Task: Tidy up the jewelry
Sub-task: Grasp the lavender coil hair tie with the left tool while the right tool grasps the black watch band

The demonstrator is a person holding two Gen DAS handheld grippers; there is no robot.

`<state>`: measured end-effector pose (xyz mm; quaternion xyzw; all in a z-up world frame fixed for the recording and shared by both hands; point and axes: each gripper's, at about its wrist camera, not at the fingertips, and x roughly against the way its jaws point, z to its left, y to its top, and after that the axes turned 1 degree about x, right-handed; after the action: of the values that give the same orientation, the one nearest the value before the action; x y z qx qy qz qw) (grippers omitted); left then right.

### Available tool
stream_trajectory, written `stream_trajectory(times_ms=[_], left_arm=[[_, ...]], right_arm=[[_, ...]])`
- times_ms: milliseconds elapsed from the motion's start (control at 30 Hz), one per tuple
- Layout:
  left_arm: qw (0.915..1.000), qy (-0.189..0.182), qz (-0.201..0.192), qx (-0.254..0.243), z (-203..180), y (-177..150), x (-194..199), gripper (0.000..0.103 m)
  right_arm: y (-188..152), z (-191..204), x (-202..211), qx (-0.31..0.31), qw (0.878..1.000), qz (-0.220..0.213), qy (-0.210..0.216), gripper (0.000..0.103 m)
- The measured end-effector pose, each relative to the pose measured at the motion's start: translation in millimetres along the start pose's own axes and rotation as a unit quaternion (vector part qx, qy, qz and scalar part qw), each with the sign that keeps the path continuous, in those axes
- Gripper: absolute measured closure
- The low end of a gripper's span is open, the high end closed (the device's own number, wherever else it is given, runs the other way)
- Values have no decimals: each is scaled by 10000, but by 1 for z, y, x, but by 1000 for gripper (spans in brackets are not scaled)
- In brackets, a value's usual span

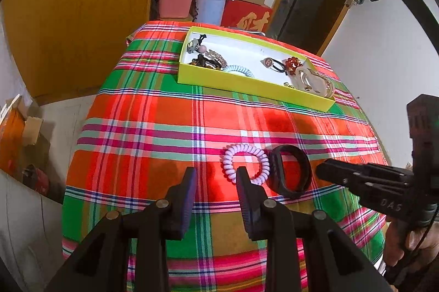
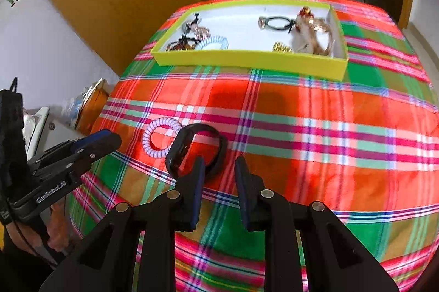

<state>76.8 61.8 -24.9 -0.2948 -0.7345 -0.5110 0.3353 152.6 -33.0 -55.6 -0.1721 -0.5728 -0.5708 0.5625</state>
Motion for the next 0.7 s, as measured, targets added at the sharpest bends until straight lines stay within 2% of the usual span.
stream_trajectory(times_ms=[200, 300, 400, 533, 700], left_arm=[[10000, -34, 38, 73, 4, 1, -4, 73], [9999, -58, 61, 86, 4, 1, -7, 73], [9999, -86, 84, 97, 4, 3, -11, 73], [9998, -124, 147, 72, 0, 6, -20, 73], [9996, -161, 253, -9, -8, 9, -33, 73]], right_arm=[[5, 4, -15, -161, 9998, 150, 11, 80], [5, 7, -20, -100, 9997, 195, -138, 80], [5, 9, -21, -13, 9995, 186, -247, 85], [5, 9, -19, 114, 9992, 137, -348, 96], [3, 8, -16, 273, 9985, 99, -469, 97]])
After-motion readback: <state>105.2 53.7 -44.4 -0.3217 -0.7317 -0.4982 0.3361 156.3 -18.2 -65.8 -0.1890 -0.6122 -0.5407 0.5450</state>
